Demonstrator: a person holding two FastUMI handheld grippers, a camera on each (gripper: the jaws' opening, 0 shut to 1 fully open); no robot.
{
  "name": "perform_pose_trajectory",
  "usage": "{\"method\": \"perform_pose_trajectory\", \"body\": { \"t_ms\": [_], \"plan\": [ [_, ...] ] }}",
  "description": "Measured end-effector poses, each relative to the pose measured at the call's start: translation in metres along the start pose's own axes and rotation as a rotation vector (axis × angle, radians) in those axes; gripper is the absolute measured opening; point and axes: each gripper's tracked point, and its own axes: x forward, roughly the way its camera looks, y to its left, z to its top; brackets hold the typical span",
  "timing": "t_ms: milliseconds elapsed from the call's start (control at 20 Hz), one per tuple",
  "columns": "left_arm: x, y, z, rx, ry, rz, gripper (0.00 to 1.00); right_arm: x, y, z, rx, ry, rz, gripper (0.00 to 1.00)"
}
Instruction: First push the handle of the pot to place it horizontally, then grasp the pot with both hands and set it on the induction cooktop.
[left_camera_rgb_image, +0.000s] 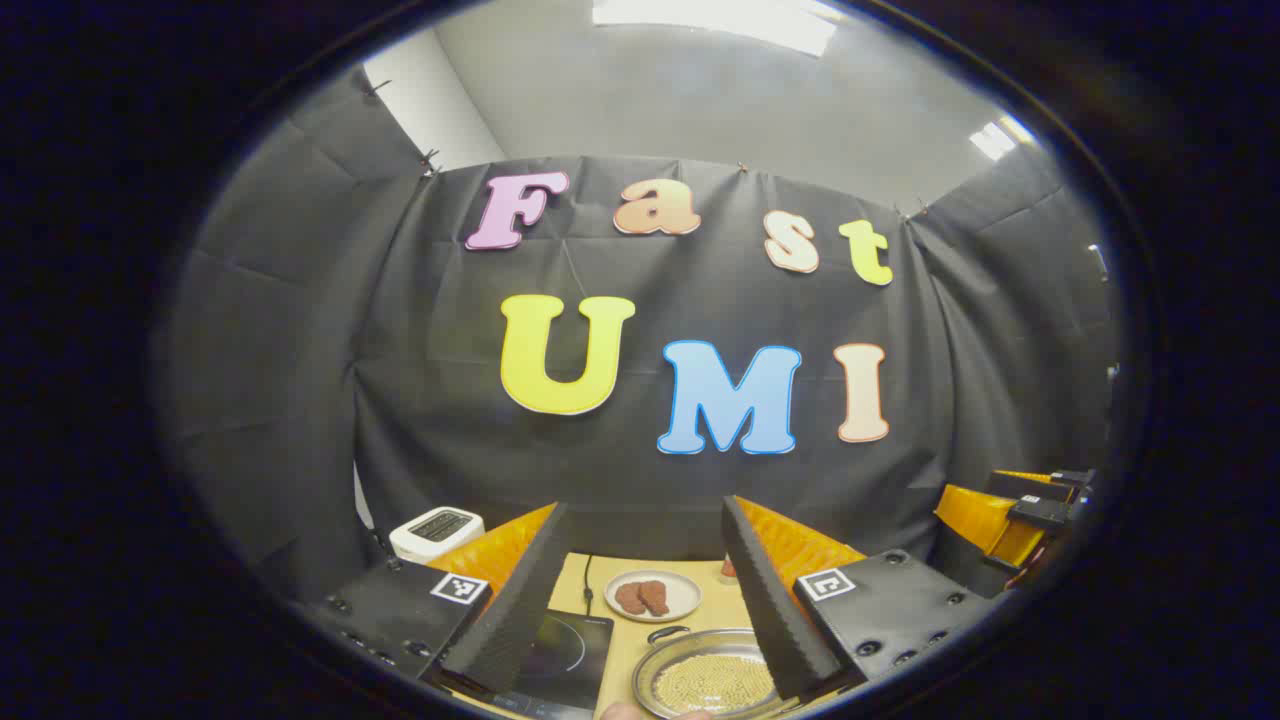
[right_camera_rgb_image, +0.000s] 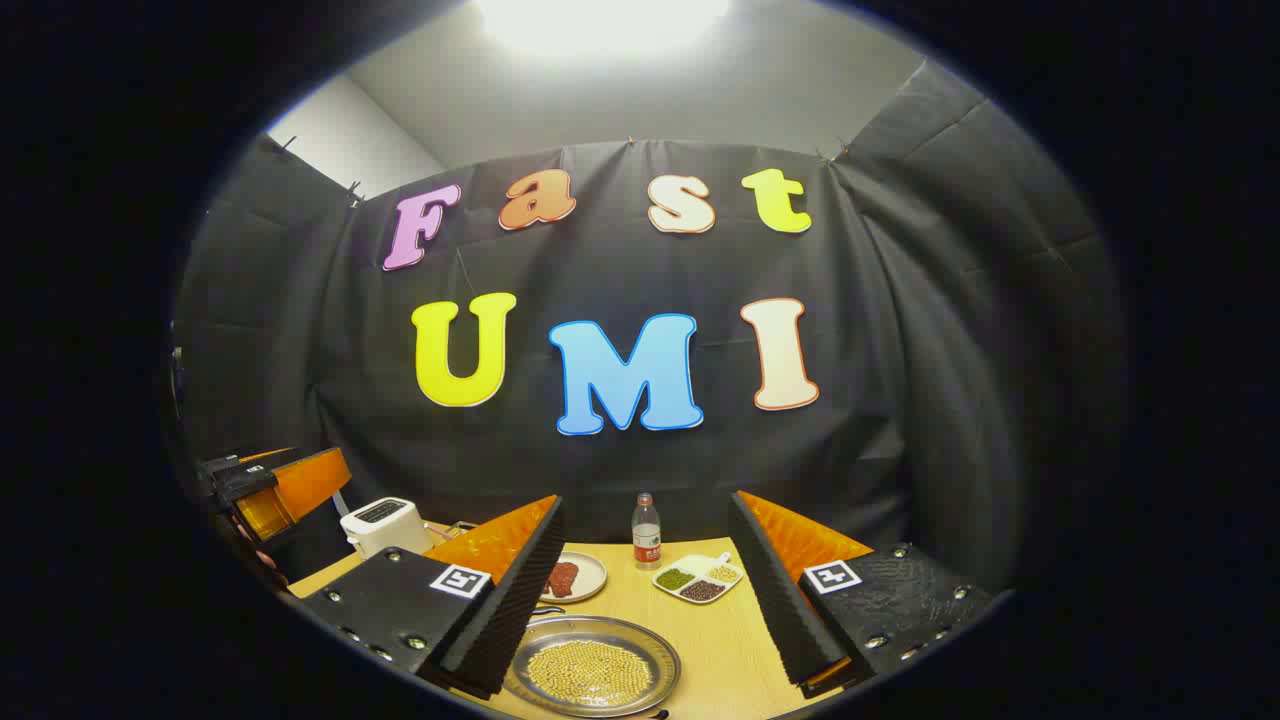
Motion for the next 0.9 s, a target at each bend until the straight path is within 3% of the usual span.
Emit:
{"method": "perform_pose_trajectory", "body": {
  "t_ms": [200,750,800,900],
  "plan": [
    [0.0,-0.006,-0.004,0.01,-0.004,0.03,0.95,0.01,-0.006,0.005,0.006,-0.015,0.024,0.98],
    [0.011,-0.001,0.0,0.012,-0.019,-0.033,0.94,0.012,0.004,0.005,0.024,-0.01,-0.019,0.98],
    [0.012,0.0,0.0,0.01,-0.019,-0.031,0.99,0.011,0.005,0.006,0.021,-0.009,-0.018,0.98],
    [0.014,0.005,0.003,0.006,-0.029,-0.029,0.95,0.012,0.004,0.004,0.012,-0.009,-0.024,0.98]
  ]
}}
